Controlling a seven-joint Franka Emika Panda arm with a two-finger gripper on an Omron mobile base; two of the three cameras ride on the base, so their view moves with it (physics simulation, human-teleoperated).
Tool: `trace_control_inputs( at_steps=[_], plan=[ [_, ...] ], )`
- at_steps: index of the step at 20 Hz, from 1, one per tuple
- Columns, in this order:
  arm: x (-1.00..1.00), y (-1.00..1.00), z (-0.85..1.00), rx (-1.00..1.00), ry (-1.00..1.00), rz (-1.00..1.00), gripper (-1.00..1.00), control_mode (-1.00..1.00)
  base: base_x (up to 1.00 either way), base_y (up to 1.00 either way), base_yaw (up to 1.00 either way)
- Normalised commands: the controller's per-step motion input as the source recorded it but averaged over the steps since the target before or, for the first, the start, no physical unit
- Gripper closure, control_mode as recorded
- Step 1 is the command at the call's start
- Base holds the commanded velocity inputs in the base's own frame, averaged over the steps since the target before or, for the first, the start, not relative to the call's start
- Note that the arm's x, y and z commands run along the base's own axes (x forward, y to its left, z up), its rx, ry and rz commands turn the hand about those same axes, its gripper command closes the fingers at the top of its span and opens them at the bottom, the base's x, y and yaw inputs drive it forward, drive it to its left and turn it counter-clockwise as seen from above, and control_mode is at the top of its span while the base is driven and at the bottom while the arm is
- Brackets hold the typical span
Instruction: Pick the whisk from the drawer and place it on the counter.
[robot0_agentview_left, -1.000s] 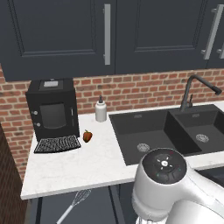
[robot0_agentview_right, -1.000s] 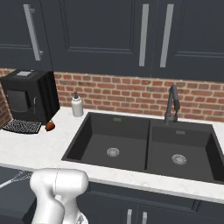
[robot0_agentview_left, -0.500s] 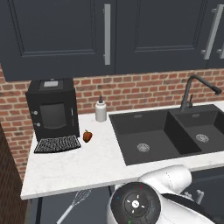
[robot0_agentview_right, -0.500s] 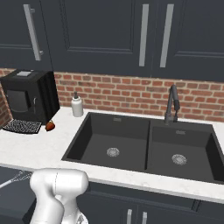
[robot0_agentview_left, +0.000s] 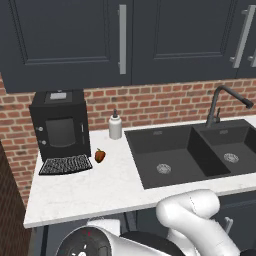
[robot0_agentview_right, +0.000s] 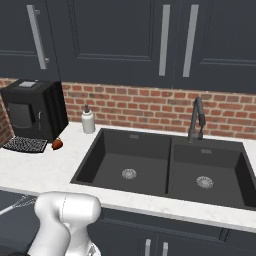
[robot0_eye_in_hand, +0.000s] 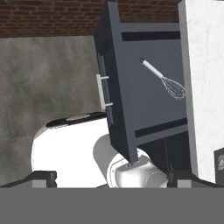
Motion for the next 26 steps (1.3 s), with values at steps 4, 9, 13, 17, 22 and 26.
trace_control_inputs(
  at_steps=[4,9,13,17,22,26],
  plan=[
    [0.00,0.12,0.00,-0.02,0.00,0.00,-1.00,-1.00,0.00,0.00,0.00],
    [0.00,0.03,0.00,-0.03,0.00,0.00,-1.00,-1.00,0.00,0.00,0.00],
    [0.00,0.22,0.00,-0.02,0.00,0.00,-1.00,-1.00,0.00,0.00,0.00],
    [0.05,0.34,-0.03,-0.01,0.01,0.00,-1.00,-1.00,0.00,0.00,0.00],
    [0.36,0.52,-0.01,0.00,0.05,0.00,-1.00,-1.00,0.00,0.00,0.00],
    [0.63,0.17,-0.19,-0.01,0.08,0.00,-1.00,-1.00,0.00,0.00,0.00]
  ],
)
